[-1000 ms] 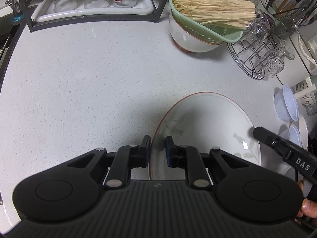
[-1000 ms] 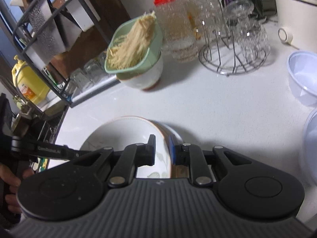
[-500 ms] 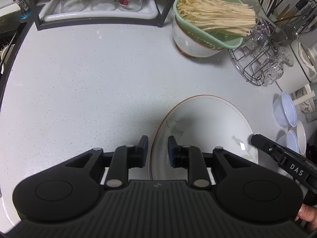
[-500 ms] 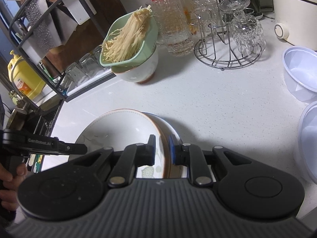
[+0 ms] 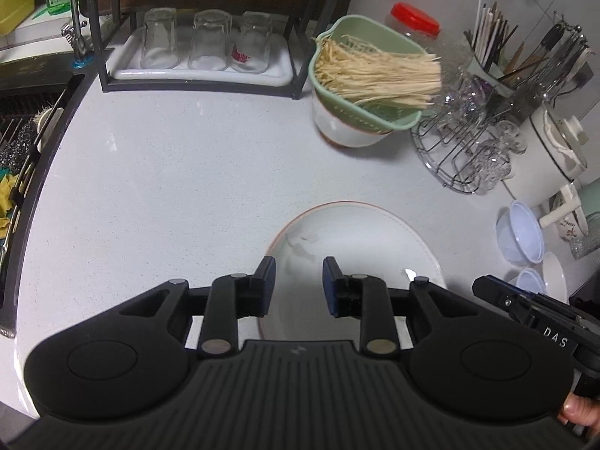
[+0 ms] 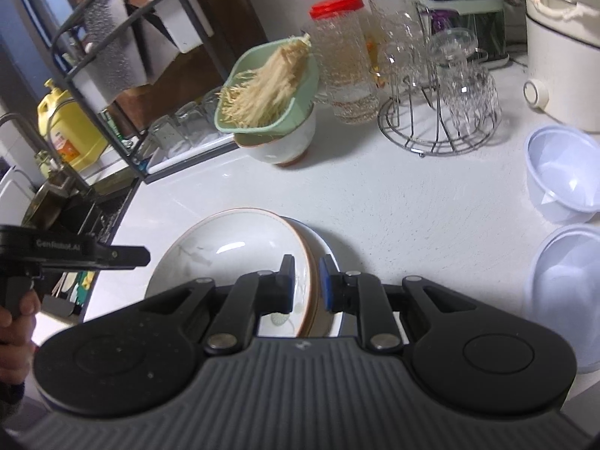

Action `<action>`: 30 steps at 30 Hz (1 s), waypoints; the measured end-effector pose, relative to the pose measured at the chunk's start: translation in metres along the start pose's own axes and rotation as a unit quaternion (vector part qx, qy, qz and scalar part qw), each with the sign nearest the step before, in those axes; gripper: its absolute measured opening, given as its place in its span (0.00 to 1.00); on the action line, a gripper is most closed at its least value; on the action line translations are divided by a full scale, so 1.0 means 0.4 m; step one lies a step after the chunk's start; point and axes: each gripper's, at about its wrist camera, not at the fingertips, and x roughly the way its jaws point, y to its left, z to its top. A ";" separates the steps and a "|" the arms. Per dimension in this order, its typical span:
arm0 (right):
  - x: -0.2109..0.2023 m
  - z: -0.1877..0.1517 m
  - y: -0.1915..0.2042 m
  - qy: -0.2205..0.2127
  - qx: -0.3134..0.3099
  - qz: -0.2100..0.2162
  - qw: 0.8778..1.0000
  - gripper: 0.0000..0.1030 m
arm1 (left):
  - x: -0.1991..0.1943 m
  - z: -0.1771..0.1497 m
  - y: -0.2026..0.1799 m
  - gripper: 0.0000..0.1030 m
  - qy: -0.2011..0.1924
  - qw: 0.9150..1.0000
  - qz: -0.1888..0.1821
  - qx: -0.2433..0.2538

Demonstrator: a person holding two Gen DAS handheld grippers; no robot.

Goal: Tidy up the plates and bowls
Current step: 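Lower the leaf-pattern plate onto the plate stack and open both grippers, then move both grippers to the light blue plastic bowl rim and close them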

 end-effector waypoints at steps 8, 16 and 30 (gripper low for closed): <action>-0.102 0.004 -0.010 -0.021 -0.030 0.019 0.999 0.18 | -0.086 -0.044 -0.104 0.31 -0.039 0.999 -0.011 0.004; -0.210 -0.007 -0.037 -0.045 -0.066 0.023 0.997 0.18 | -0.139 -0.105 -0.240 0.31 -0.060 0.998 -0.016 0.031; -0.350 -0.081 -0.169 -0.074 -0.075 0.007 0.994 0.18 | -0.145 -0.248 -0.449 0.31 -0.055 0.997 -0.018 0.049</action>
